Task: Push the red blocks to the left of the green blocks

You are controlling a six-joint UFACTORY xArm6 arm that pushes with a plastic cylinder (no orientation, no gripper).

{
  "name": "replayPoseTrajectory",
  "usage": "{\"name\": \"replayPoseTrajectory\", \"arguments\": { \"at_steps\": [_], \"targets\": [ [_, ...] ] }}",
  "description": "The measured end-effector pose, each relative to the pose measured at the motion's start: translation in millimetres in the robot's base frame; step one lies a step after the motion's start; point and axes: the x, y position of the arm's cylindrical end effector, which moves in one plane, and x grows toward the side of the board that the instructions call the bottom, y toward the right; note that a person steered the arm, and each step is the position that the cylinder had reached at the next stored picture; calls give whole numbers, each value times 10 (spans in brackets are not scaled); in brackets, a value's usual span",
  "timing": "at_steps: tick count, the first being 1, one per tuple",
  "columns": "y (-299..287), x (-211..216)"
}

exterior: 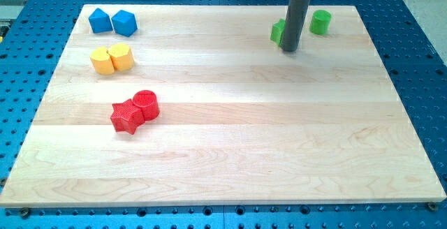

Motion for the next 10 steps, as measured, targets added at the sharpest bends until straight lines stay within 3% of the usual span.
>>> {"name": "replayPoseTrajectory", "arguments": {
  "at_steps": [1, 2, 3, 4, 5, 6, 7, 10],
  "targets": [
    [-582, -61],
    [-66, -241],
    [32, -181],
    [-720, 539],
    [-1809, 1589],
    [-2383, 2119],
    [-3045, 2194],
    [-2019, 865]
  ]
}}
